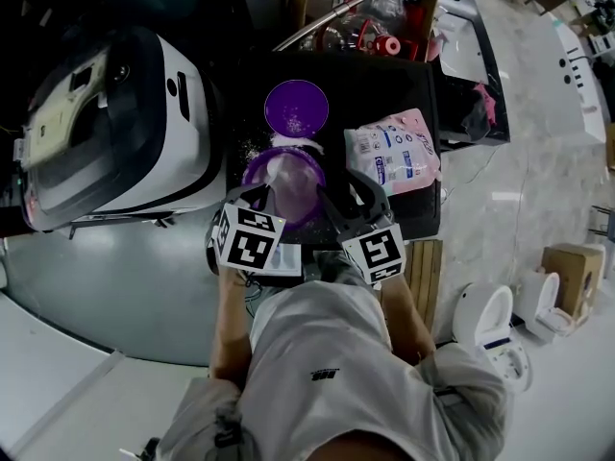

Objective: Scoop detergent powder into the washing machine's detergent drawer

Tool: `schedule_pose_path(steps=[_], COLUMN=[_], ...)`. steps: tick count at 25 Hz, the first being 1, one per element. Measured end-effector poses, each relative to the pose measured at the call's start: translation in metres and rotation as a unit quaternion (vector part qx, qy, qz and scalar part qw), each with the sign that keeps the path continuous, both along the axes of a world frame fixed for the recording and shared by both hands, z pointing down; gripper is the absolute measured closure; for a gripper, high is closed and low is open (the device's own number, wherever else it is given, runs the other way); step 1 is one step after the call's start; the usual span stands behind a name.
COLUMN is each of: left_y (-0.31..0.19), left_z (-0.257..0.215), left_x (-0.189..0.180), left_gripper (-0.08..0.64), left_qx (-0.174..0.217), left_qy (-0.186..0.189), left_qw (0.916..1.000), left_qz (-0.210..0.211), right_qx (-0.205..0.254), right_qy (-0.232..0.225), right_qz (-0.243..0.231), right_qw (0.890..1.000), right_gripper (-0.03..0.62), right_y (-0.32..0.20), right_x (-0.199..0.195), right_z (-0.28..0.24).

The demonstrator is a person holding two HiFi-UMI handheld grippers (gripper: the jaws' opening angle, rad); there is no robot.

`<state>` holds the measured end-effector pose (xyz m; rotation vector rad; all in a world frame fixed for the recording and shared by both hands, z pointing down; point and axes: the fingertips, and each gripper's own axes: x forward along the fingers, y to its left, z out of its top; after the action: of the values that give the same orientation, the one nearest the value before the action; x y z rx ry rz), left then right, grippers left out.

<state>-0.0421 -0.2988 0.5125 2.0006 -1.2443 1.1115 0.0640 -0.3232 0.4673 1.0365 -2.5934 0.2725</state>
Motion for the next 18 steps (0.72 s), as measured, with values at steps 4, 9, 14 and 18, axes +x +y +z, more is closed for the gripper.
schedule_pose_path(steps=[4, 9, 14, 18], left_y=[-0.006, -0.011, -0.010, -0.008], left_z=[0.007, 0.013, 0.021, 0.024], left_x=[0.004, 0.009, 0.013, 0.016], left_gripper=[0.544, 0.545, 0.545, 0.545], left_qx=[-0.015, -0.032, -0.055, -0.077], left_qy=[-0.020, -0.037, -0.038, -0.037], left_qw=[0.9996, 0.9985, 0.9970, 0.9950], left_qz=[0.013, 0.026, 0.038, 0.052], right_qx=[-0.007, -0.011, -0.013, -0.014], right_qy=[-0.007, -0.012, -0.017, -0.018], right_qz=[0.002, 0.002, 0.005, 0.010], right_qw=[1.000, 1.000, 1.000, 1.000], right_gripper=[0.388, 0.390, 0.390, 0.390], right_y=[-0.006, -0.011, -0.013, -0.015], right_x=[0.001, 0.003, 0.006, 0.010], right_z=[-0.001, -0.002, -0.003, -0.003])
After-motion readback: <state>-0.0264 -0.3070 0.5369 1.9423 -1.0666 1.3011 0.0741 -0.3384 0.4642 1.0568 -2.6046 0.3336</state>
